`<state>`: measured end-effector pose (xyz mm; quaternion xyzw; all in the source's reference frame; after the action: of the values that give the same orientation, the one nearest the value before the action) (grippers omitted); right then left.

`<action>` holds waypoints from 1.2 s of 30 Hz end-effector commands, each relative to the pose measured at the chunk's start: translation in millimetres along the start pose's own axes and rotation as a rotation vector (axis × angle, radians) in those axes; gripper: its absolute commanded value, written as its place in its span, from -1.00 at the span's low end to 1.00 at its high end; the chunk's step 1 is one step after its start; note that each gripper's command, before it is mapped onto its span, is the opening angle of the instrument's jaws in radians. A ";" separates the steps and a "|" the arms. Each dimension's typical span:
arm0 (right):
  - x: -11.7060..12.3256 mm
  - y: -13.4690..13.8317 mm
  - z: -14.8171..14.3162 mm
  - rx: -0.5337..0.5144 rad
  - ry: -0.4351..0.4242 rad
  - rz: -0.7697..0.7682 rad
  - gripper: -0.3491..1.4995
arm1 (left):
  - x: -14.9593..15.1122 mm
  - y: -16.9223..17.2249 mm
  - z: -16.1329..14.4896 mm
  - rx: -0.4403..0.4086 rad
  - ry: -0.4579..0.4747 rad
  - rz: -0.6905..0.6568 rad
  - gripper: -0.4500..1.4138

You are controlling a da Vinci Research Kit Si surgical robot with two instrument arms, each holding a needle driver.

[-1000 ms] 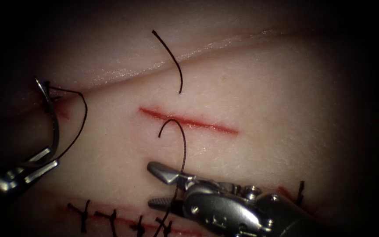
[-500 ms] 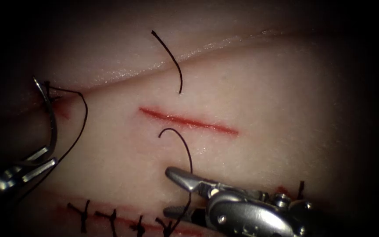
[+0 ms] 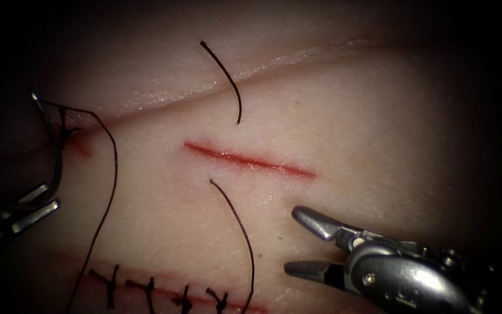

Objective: Wound Closure

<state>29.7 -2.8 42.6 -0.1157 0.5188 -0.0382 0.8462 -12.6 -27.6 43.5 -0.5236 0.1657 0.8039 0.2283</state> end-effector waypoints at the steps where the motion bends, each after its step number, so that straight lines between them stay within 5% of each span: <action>1: -0.6 -0.6 2.0 -0.003 -0.003 -0.002 0.98 | -0.2 -0.3 0.0 -0.007 0.025 -0.002 -1.00; 8: -1.7 -1.3 3.4 -0.007 -0.018 0.007 0.98 | 0.9 -2.8 0.9 -0.023 0.066 0.023 -1.00; 14: -2.3 -1.5 3.7 -0.010 -0.022 0.016 0.98 | -1.4 -3.0 1.1 -0.027 0.087 0.034 -1.00; 25: -2.5 -2.1 4.4 -0.007 -0.020 0.027 0.98 | -11.8 -2.8 1.8 -0.029 -0.019 -0.040 -1.00; 26: -2.5 -2.1 4.5 -0.007 -0.018 0.028 0.98 | -12.6 -3.2 1.5 -0.017 -0.037 -0.064 -0.46; 28: -2.5 -2.1 4.6 -0.006 -0.016 0.028 0.98 | -13.2 -3.7 1.2 0.002 -0.058 -0.102 0.03; 31: -2.6 -2.1 4.9 -0.006 -0.012 0.034 0.96 | -13.8 -4.4 -0.2 0.095 -0.148 -0.156 0.08; 36: -2.5 -2.4 5.2 -0.004 -0.005 0.038 0.96 | -13.3 -3.9 -1.9 0.070 -0.261 -0.132 0.32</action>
<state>32.4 -3.5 47.0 -0.1089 0.5173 -0.0203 0.8486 -4.6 -26.7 54.2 -0.4207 0.1277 0.8397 0.3188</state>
